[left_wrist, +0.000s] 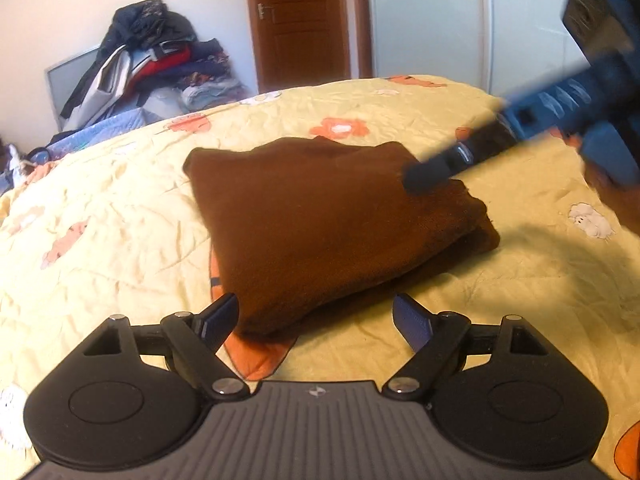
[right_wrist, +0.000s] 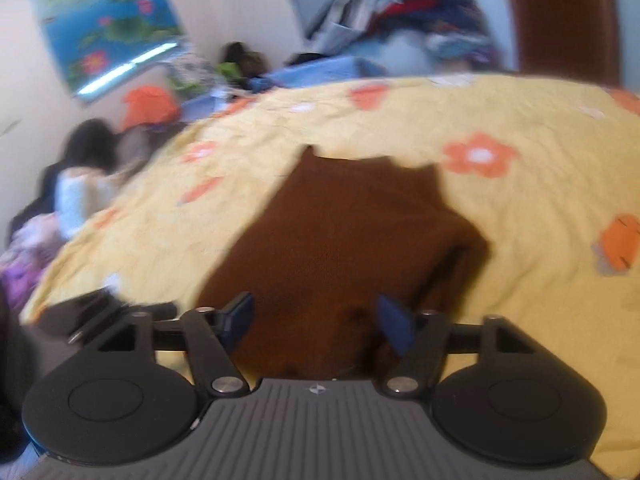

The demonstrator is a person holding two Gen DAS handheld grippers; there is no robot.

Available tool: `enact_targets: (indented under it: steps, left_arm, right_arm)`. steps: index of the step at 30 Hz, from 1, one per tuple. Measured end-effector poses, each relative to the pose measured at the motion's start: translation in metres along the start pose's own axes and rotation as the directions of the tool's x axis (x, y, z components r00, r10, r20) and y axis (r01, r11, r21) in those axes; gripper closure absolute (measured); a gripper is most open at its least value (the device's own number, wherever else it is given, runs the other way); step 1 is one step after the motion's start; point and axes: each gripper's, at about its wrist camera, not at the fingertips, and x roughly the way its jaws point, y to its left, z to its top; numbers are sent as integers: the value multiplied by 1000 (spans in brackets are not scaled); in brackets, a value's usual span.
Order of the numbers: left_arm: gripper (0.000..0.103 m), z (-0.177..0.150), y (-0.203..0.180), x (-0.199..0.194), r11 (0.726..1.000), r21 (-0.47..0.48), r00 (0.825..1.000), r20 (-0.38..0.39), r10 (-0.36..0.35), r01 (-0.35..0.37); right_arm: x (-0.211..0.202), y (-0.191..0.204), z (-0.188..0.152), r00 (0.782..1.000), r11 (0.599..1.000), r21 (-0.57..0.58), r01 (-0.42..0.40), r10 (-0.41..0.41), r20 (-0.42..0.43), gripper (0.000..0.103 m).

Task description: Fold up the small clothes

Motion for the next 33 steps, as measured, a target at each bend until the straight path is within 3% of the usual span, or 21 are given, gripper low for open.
enact_targets:
  steps: [2, 3, 4, 5, 7, 9, 12, 15, 16, 19, 22, 24, 31, 33]
  left_arm:
    - [19, 2, 4, 16, 1000, -3, 999, -39, 29, -29]
    - [19, 2, 5, 22, 999, -5, 997, -57, 50, -50]
    - [26, 3, 7, 25, 997, -8, 995, -77, 70, -71]
    - [29, 3, 12, 24, 996, -15, 992, -90, 83, -85]
    - [29, 0, 21, 12, 995, -49, 994, -67, 84, -87]
    - [29, -1, 30, 8, 991, -83, 993, -56, 100, -104]
    - [31, 2, 35, 22, 984, -109, 989, -78, 129, -137]
    - [43, 3, 30, 33, 985, -84, 987, -64, 144, -149]
    - [57, 3, 29, 32, 985, -83, 988, -46, 147, -150]
    - [86, 6, 30, 23, 981, -122, 989, -21, 148, -149]
    - [94, 3, 37, 10, 977, -163, 991, -2, 138, -136]
    - [96, -8, 44, 20, 969, -189, 986, -64, 152, -161]
    - [94, -12, 46, -3, 957, -260, 991, -61, 116, -128]
    - [87, -12, 48, -11, 951, -292, 994, -67, 91, -107]
  right_arm:
    - [12, 3, -11, 999, 1000, -26, 8, -9, -48, 25]
    - [26, -1, -16, 994, 997, -44, 61, -65, -88, 32]
    - [40, -10, -22, 987, 994, -50, 96, -101, -123, 37]
    - [36, -15, -25, 994, 995, -60, 84, -88, -68, 39]
    - [26, -18, -18, 993, 996, 36, 87, -84, -78, 40]
    - [7, -10, -17, 997, 997, 27, 79, -78, -18, 28]
    - [2, -3, -14, 998, 997, 20, 68, -69, 16, 27]
    - [13, 4, -12, 999, 999, 2, 50, -50, 5, 27]
    - [21, 5, -12, 999, 999, -3, 51, -51, -8, 26]
    - [45, -6, -18, 991, 996, 5, 93, -92, -96, 27]
    - [39, -13, -29, 996, 998, 3, 57, -56, -68, 27]
    - [38, -13, -30, 997, 999, 8, 49, -48, -68, 27]
    - [29, 3, -38, 995, 994, -39, 100, -101, -23, 23]
    - [14, 15, -45, 988, 988, -17, 155, -155, 7, 1]
